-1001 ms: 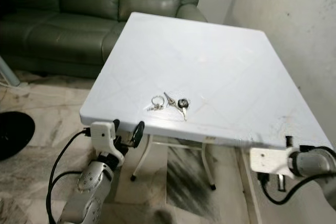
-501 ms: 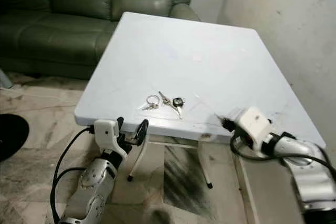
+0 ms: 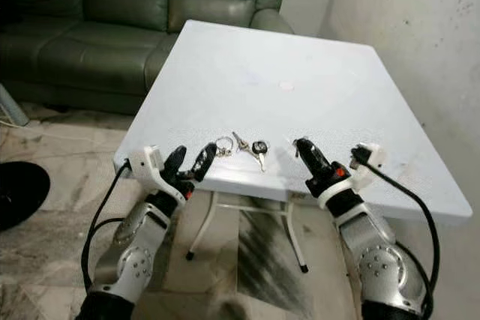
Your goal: Hang keys on a hook
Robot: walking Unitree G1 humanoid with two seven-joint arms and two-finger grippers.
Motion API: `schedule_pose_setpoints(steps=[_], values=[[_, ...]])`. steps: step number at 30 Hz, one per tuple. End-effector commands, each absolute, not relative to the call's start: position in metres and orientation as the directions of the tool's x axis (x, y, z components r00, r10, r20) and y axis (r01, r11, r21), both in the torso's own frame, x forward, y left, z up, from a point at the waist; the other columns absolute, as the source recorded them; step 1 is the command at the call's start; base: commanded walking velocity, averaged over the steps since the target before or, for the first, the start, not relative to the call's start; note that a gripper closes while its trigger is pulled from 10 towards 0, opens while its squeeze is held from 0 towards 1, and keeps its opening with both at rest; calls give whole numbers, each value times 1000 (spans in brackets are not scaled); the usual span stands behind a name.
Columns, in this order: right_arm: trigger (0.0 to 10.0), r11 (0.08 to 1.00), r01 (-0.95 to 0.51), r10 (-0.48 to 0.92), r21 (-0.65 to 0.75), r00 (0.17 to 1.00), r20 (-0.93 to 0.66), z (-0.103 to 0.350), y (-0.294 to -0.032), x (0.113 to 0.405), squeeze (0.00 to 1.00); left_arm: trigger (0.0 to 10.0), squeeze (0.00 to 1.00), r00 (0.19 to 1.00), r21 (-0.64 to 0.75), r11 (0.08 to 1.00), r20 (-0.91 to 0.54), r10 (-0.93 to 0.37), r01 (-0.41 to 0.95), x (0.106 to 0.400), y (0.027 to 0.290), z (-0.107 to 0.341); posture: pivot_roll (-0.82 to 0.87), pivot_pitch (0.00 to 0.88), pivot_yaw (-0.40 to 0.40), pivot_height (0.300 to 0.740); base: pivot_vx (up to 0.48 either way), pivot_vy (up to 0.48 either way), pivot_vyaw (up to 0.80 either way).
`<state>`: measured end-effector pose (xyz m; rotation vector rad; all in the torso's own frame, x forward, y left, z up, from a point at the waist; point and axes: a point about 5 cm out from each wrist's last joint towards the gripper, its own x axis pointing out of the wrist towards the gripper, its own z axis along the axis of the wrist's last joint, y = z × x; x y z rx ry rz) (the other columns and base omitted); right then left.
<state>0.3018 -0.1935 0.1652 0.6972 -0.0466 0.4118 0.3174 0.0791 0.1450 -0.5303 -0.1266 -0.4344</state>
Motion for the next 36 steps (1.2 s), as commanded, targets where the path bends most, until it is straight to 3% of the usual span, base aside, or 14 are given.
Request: schedule_pose_setpoints(steps=[1,2,4,6,7,8,11,13,15,22,30,36], values=[[10000,777,-427,383,463,904,191,174,-189,298,0,10000,0,894,-435,782,251,-370,446,319,77,154,-15,83,-100,740,0,0,0],[10000,783,-424,375,455,906,198,175,-190,298,0,10000,0,894,-432,784,253,-370,447,319,77,155,-15,83,-100,740,0,0,0],[10000,699,-390,303,599,921,246,182,-190,301,0,10000,0,898,-480,760,270,-348,439,321,79,165,-10,80,-98,740,0,0,0],[10000,834,-338,246,437,936,253,189,-191,303,0,10000,0,892,-450,773,295,-343,446,322,80,175,-3,80,-98,740,0,0,0],[10000,893,-345,267,291,924,275,194,-185,302,0,10000,0,884,-371,811,300,-357,453,324,80,179,-2,77,-97,740,0,0,0],[10000,905,-350,280,240,918,282,196,-181,303,0,10000,0,879,-337,823,308,-363,458,324,80,182,0,76,-94,740,0,0,0],[10000,925,-333,275,180,918,287,198,-176,306,0,10000,0,880,-338,826,323,-349,451,328,84,188,1,71,-92,740,0,0,0],[10000,899,-347,256,269,912,319,203,-174,308,0,10000,0,874,-281,849,337,-350,448,330,85,193,3,67,-89,740,0,0,0],[10000,929,-314,242,195,916,321,205,-174,310,0,10000,0,873,-265,854,339,-351,447,331,85,195,2,61,-86,740,0,0,0],[10000,960,-241,183,145,927,328,202,-175,311,0,10000,0,881,-279,861,349,-321,424,330,87,196,1,59,-80,740,0,0,0],[10000,974,-179,128,136,939,320,181,-173,305,0,10000,0,912,-292,888,318,-260,355,321,103,169,-6,55,-70,740,0,0,0],[10000,990,-94,66,110,971,229,140,-183,294,0,10000,0,965,-293,927,184,-187,235,313,122,125,-11,46,-55,740,0,0,0]])
